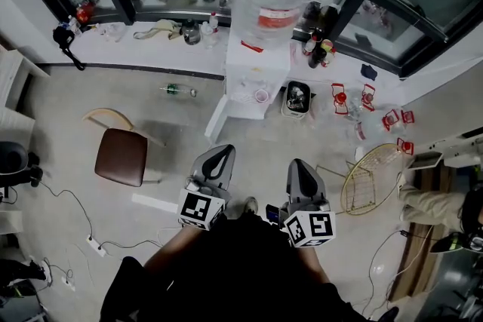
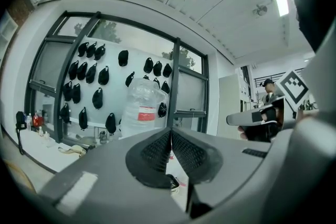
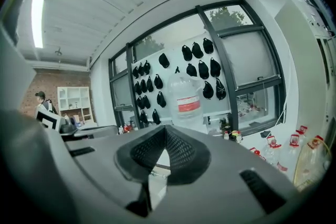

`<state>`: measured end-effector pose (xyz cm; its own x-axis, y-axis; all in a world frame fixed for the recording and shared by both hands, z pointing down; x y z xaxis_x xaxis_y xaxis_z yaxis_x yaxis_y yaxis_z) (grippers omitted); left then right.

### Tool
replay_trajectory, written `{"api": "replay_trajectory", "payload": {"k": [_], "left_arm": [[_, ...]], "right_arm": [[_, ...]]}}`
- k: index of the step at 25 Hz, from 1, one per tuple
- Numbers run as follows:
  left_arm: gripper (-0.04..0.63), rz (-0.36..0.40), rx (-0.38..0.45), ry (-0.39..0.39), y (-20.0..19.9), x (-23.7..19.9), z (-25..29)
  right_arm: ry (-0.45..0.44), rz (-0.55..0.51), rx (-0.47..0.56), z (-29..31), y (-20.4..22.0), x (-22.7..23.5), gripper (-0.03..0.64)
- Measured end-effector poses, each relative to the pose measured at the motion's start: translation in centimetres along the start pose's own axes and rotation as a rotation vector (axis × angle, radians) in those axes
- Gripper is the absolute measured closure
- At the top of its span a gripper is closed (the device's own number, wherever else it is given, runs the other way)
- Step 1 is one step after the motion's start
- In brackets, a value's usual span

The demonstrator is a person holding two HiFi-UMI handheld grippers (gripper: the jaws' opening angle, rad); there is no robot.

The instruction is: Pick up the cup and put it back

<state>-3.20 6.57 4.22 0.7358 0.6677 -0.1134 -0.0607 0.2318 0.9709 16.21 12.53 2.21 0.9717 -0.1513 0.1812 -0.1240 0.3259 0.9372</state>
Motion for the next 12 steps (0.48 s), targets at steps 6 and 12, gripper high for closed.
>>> {"api": "replay_trajectory", "payload": {"k": [6, 12], "left_arm": [[0.588, 0.002, 0.003, -0.005, 0.0, -0.5, 0.33], [0.588, 0.002, 0.006, -0.004, -0.32, -0.81, 0.54]], "right_arm": [[0.0, -0.003, -0.024, 0.59, 0.52, 0.17, 0.623], [0.006, 0.007, -0.03, 0.81, 0.64, 0.3, 0.622]]}}
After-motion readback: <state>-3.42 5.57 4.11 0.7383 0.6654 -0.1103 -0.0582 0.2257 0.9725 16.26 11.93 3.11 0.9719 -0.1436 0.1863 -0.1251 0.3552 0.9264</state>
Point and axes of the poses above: the fingertips, and each gripper's own axes: z forward along the fingers, x to its right, y out of its underside, the point moved 5 cm from there along -z, backward along the fingers, and after that the axes turned 9 degrees about -x, right-handed, at the moved point
